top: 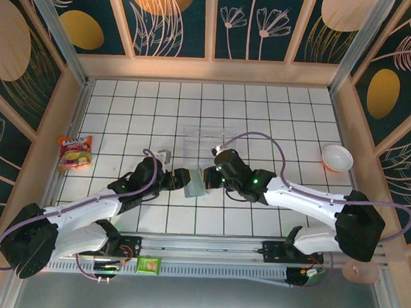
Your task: Take the credit cards out of the card holder
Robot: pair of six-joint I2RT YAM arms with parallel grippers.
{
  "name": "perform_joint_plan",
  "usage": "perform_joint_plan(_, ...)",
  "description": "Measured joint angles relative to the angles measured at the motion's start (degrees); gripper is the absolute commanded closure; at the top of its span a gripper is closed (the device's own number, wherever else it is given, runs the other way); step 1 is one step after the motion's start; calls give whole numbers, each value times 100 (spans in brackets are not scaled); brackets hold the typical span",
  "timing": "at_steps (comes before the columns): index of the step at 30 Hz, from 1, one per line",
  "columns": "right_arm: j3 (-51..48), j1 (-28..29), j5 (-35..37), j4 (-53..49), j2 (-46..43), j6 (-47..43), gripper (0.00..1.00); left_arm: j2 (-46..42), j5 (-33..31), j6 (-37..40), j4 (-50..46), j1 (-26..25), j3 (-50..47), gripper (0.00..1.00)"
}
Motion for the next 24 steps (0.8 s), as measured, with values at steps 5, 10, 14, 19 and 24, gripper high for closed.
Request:
perform_joint_plan(5, -192, -63, 74, 4, -7, 76, 100, -37, 0, 66, -9, 0, 0, 30)
perform_joint_plan(10, -800, -393, 501, -131, -15, 345, 100, 162, 2, 212, 9, 0, 2, 35)
perform_joint_plan(14, -1102, -551, 841, -302, 326, 557, 100, 498, 52, 334, 57, 0, 57, 42)
perform_joint_plan(19, -1143, -544, 1036, -258, 715, 774, 87, 944, 247, 439, 232, -2, 221, 44)
perform_joint_plan(24, -1145, -544, 1147, -271, 730, 813, 80, 1187, 369, 496, 374, -35, 291, 61)
